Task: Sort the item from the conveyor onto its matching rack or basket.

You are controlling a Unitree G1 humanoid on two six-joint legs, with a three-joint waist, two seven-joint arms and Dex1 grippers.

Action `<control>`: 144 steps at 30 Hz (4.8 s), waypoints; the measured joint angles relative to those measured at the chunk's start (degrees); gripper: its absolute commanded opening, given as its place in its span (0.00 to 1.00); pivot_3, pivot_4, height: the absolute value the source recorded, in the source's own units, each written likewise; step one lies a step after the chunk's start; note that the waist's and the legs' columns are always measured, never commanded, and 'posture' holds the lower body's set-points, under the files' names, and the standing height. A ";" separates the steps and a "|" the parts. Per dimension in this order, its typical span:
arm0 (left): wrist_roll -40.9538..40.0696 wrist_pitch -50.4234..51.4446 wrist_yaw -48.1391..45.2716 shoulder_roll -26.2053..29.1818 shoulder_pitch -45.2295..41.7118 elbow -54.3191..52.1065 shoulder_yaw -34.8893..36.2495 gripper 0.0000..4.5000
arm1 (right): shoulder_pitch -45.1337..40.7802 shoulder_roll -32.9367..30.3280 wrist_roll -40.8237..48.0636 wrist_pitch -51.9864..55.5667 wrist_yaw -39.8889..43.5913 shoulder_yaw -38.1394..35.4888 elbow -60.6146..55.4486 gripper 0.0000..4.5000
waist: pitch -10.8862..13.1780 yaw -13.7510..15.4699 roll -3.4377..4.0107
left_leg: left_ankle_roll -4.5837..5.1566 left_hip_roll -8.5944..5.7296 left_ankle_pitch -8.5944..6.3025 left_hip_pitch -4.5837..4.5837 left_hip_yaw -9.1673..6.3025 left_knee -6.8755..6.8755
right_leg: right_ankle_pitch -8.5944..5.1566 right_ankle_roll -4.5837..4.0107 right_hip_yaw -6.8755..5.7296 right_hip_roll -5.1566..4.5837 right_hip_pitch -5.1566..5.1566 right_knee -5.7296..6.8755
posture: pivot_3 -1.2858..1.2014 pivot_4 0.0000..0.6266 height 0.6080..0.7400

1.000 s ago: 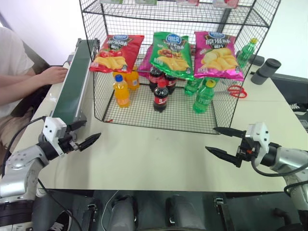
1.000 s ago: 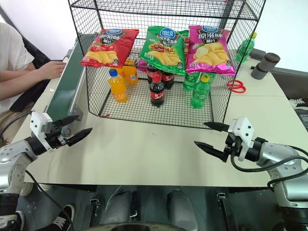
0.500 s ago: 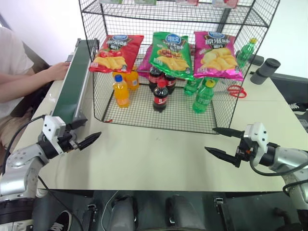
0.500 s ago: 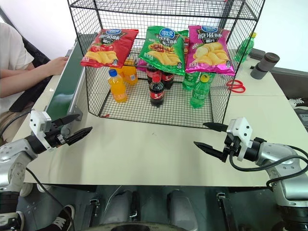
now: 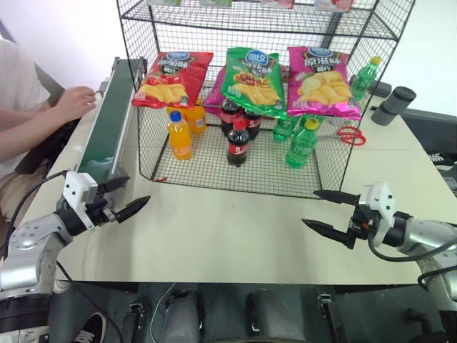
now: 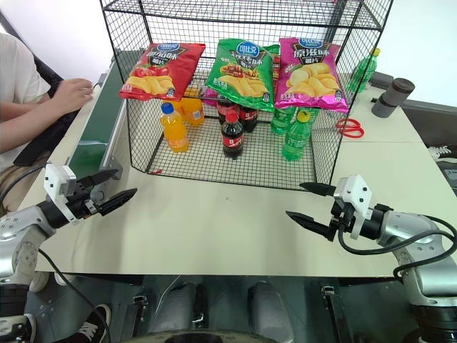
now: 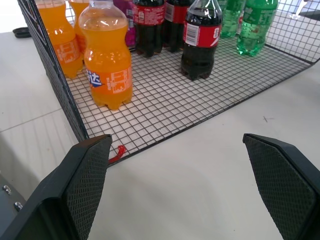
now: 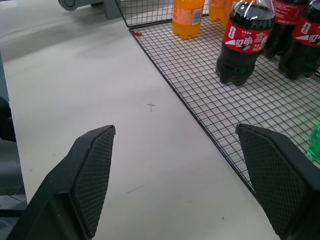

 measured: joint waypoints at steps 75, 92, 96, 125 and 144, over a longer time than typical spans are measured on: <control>-0.29 3.91 9.11 -2.66 -2.40 0.89 0.62 1.00 | -3.61 1.03 -1.65 -1.23 0.49 3.98 1.65 0.90 | -0.01 0.00 0.00 | -0.01 0.00 0.01 0.01 -0.01 0.08 | 0.01 0.01 -0.01 0.02 0.02 0.07 | 0.52 0.24 1.00; -6.15 16.82 9.26 -2.69 0.09 -6.41 0.76 1.00 | -4.36 1.14 -1.63 -1.00 0.24 4.25 1.67 0.90 | -0.01 -0.06 0.00 | -0.01 0.00 0.01 0.02 -0.01 0.08 | 0.01 0.01 0.00 0.02 0.02 0.08 | 0.52 0.24 1.00; -3.32 12.37 9.55 -2.63 0.48 -6.08 0.75 1.00 | -4.47 1.20 -1.68 -1.05 0.31 4.45 2.35 0.90 | -0.01 0.02 0.00 | -0.01 -0.01 0.01 0.02 0.00 0.08 | 0.01 0.01 0.00 0.00 0.02 0.08 | 0.52 0.24 1.00; 6.17 -7.60 7.28 -1.40 1.82 -3.16 0.29 1.00 | -7.42 4.72 2.87 3.01 -0.11 6.38 1.94 0.95 | -0.01 -0.09 -0.01 | -0.01 0.02 0.01 0.02 0.00 0.07 | 0.01 0.01 0.00 0.03 0.02 0.08 | 0.52 0.24 1.00; 36.90 -37.12 32.34 0.96 18.33 -0.09 8.13 1.00 | -24.02 19.85 -2.49 3.70 2.83 27.27 10.36 0.95 | -0.08 -0.25 -0.10 | 0.01 0.08 -0.01 -0.01 0.13 0.03 | 0.01 0.00 -0.05 -0.08 -0.09 0.08 | 0.52 0.24 1.00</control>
